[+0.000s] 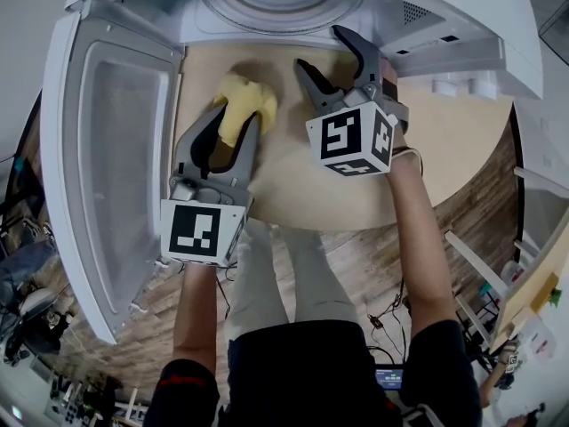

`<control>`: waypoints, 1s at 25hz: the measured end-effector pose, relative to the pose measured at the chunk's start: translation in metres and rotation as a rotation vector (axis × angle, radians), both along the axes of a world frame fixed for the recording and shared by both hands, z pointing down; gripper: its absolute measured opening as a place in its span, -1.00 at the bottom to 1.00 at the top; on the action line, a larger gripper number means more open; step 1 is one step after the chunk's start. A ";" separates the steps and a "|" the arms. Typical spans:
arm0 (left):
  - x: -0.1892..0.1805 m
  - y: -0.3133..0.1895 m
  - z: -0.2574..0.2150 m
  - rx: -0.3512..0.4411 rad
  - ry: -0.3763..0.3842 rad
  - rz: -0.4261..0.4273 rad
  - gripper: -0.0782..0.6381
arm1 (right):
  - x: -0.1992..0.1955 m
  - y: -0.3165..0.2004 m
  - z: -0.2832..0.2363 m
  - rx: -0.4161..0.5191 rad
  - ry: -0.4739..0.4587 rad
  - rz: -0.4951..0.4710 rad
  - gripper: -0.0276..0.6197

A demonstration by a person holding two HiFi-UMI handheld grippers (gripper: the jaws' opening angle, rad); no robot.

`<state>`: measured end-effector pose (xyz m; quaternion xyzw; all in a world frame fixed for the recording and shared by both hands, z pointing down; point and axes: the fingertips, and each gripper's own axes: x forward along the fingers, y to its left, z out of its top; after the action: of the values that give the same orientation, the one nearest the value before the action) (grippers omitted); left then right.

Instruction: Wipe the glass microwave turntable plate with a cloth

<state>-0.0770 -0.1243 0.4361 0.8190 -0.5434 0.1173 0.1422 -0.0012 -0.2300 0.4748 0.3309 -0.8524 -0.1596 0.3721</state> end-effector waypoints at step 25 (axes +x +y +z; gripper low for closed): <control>-0.013 -0.110 -0.035 0.189 -0.200 -0.020 -0.44 | 0.001 0.002 0.004 0.020 0.042 -0.028 -0.07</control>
<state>-0.0903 -0.2344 0.4008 0.8076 -0.5715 0.1453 0.0106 -0.0005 -0.2284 0.4784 0.3192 -0.8473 -0.1804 0.3842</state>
